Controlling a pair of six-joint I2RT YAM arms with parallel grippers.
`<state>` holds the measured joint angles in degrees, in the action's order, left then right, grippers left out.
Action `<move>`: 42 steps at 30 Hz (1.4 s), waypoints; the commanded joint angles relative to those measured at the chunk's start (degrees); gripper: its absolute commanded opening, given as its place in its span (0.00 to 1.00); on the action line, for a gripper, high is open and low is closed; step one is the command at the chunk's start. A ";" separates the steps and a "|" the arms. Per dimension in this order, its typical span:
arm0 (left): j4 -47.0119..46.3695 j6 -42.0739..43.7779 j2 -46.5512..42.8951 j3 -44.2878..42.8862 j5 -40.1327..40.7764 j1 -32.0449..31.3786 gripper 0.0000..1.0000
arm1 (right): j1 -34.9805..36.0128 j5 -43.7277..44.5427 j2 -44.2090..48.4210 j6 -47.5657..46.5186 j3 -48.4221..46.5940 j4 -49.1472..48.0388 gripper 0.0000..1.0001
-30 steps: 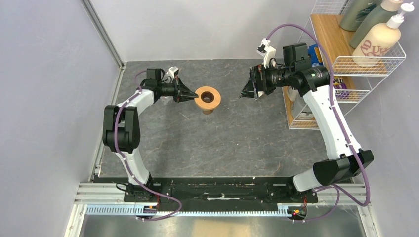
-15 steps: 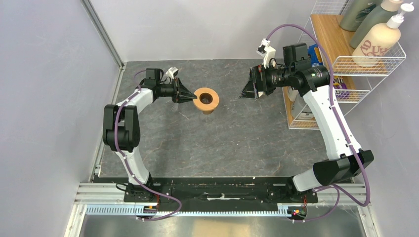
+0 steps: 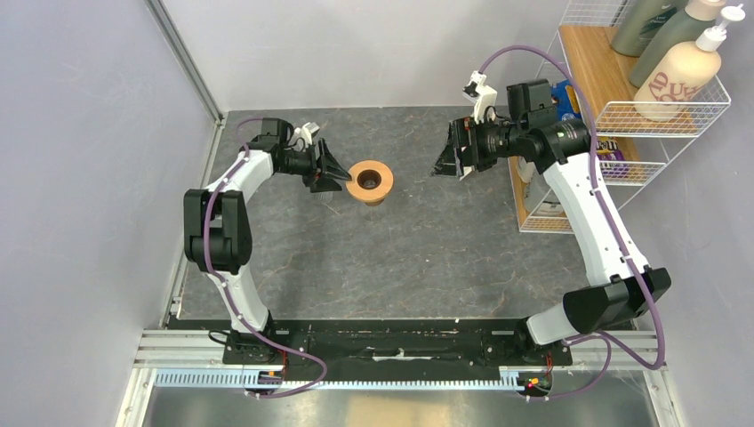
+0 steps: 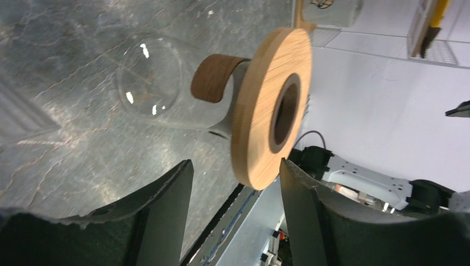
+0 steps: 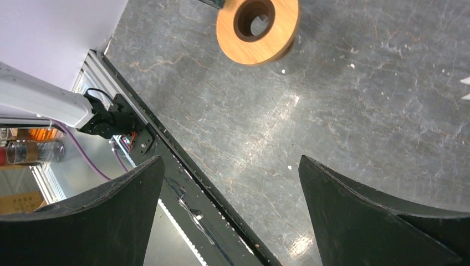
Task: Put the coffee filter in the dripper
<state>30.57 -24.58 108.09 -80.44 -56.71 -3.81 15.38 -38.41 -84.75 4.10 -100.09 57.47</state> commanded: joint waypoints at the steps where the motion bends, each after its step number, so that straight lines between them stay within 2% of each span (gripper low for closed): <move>1: 9.08 8.54 -4.26 -2.05 5.12 0.54 0.65 | 0.09 2.05 -2.00 2.22 1.90 -1.24 0.99; 7: 11.88 9.85 -5.92 -1.65 7.90 0.39 0.63 | 0.10 0.89 -4.82 2.06 2.23 -1.83 0.99; 22: 8.15 6.97 -4.14 -3.77 4.02 -2.17 0.47 | 0.09 0.18 -2.59 2.46 4.51 -2.19 0.99; 32: 6.44 5.68 -3.55 -4.05 3.54 -4.35 0.42 | 0.07 -0.08 -2.04 2.38 5.21 -2.19 0.99; 42: 5.19 5.10 -2.71 -4.50 3.27 -5.24 0.40 | 0.09 -0.26 -1.69 2.32 5.79 -2.19 0.99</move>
<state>38.39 -18.17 104.62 -82.59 -51.31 -8.40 15.38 -37.65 -88.77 6.00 -94.50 56.55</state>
